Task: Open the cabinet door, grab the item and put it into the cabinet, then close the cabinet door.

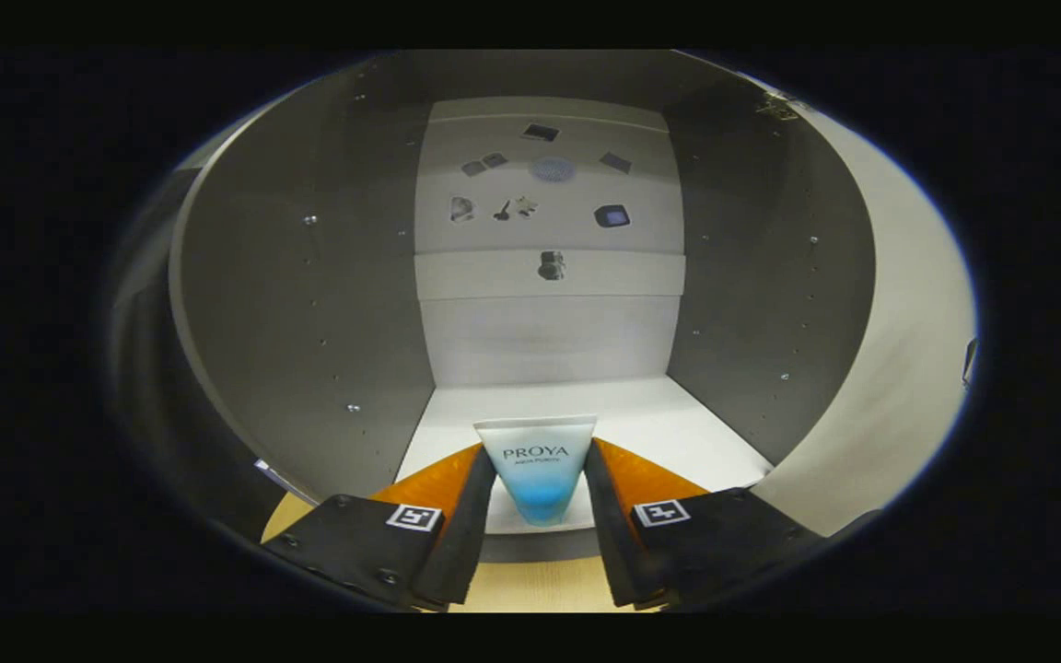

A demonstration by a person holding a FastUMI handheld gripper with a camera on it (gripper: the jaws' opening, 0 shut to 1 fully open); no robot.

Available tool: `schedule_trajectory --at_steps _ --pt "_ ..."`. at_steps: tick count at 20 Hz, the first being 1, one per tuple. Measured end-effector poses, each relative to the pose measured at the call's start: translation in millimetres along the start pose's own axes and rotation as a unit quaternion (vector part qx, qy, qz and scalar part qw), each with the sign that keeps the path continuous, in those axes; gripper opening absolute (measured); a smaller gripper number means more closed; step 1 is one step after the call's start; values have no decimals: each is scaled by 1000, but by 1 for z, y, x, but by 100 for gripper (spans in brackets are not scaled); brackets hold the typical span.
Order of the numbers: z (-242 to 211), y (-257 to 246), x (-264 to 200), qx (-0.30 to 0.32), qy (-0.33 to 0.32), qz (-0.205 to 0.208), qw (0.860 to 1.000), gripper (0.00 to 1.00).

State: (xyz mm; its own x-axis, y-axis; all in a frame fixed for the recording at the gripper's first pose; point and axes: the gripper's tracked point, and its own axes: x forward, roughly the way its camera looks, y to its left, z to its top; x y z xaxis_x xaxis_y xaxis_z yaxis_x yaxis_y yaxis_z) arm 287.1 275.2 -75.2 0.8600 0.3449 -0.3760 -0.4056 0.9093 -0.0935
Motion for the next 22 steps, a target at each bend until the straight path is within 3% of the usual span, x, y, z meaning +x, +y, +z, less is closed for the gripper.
schedule_trajectory --at_steps 5,8,11,15,22 --pt "-7 2 11 -1 7 3 1000 62" --pt "3 -4 5 -9 -15 -12 1000 68" --pt "16 -5 -12 -15 -37 -18 999 86" --pt "35 -3 -46 -20 -78 -22 997 100" --pt "45 -1 -129 -14 -135 -28 990 98"
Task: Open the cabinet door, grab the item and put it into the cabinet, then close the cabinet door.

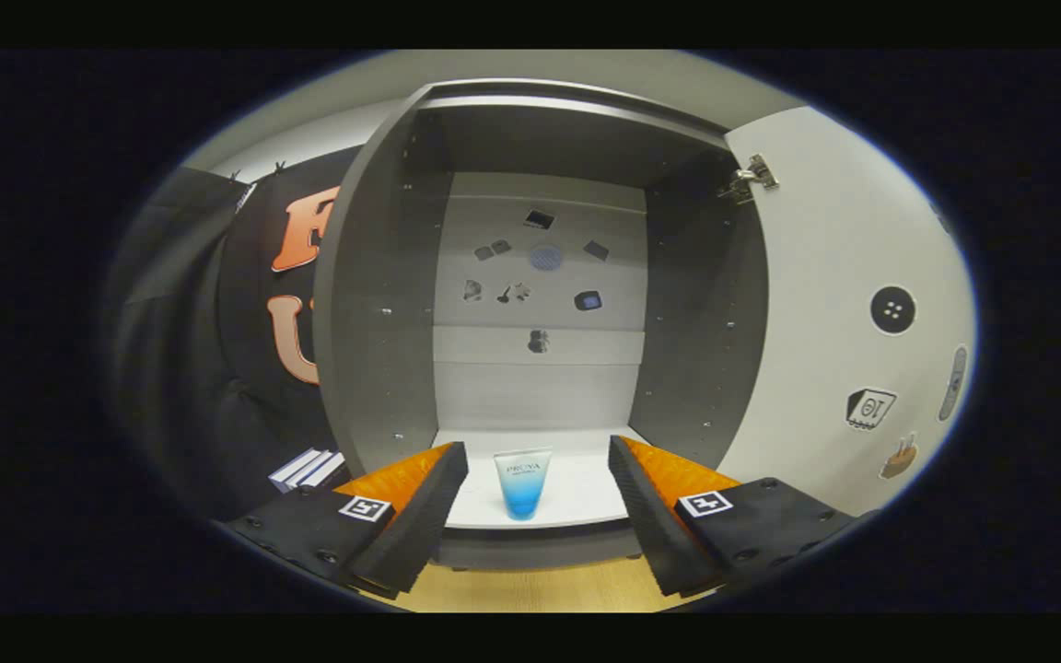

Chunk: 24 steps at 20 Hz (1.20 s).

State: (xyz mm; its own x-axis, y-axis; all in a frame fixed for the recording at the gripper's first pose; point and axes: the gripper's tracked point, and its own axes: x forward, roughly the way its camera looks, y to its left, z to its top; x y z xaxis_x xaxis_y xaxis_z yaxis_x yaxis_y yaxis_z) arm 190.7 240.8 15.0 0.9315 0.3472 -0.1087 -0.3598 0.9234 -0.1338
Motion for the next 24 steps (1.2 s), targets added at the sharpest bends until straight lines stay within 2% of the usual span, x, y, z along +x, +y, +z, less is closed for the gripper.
schedule_trajectory --at_steps 5,13,17,24 --pt "-9 -6 -64 7 -11 -9 1000 98" --pt "-33 -48 -145 3 -17 -61 998 98" --pt "-46 -88 -184 11 -14 -98 995 98" --pt "-45 -187 -253 19 -15 -158 987 98"
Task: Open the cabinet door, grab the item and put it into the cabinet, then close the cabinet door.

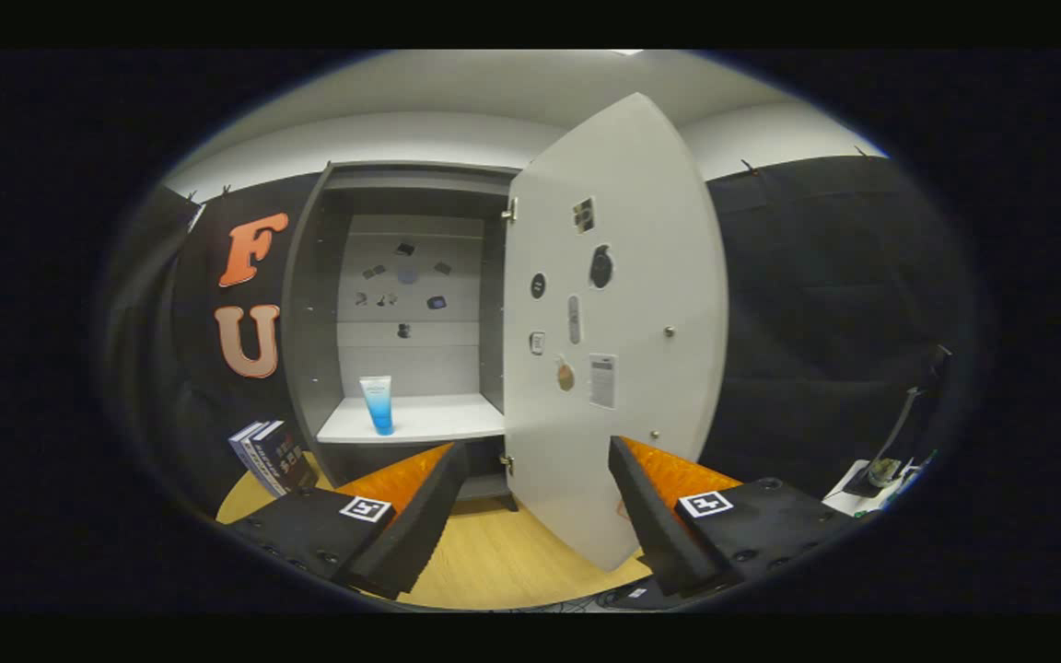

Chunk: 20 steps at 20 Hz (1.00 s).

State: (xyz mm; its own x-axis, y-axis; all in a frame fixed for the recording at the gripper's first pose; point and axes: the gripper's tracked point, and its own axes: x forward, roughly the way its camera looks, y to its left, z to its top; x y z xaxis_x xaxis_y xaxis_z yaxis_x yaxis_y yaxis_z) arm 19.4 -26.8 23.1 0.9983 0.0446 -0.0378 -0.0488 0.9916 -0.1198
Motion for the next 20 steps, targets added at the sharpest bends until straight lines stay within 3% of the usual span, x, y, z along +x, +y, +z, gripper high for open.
schedule_trajectory --at_steps 5,12,20 --pt "1 -78 -12 4 4 -33 999 98" --pt "-22 -154 7 12 21 -69 997 98" --pt "-62 -157 54 16 49 -60 997 99"
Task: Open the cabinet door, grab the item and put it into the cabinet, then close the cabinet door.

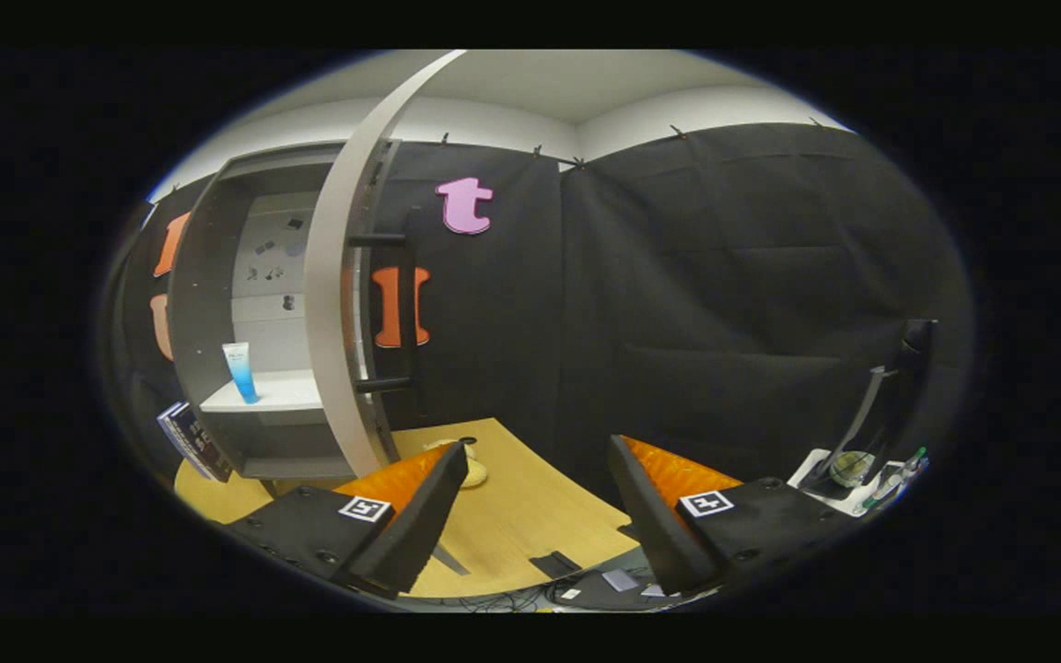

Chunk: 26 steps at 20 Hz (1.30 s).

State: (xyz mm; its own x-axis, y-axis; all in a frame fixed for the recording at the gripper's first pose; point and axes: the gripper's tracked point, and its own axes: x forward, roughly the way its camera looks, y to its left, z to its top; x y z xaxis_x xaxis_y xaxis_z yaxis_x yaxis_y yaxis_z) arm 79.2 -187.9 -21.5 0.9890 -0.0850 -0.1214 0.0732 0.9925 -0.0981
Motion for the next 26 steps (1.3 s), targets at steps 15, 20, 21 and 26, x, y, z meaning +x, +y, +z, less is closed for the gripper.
schedule_trajectory --at_steps 15,20,21,26 --pt "-10 47 0 27 8 63 998 93" --pt "-16 97 -12 7 17 127 992 93" --pt "-16 106 -15 6 17 139 990 93" --pt "-22 153 -24 11 19 189 982 93"
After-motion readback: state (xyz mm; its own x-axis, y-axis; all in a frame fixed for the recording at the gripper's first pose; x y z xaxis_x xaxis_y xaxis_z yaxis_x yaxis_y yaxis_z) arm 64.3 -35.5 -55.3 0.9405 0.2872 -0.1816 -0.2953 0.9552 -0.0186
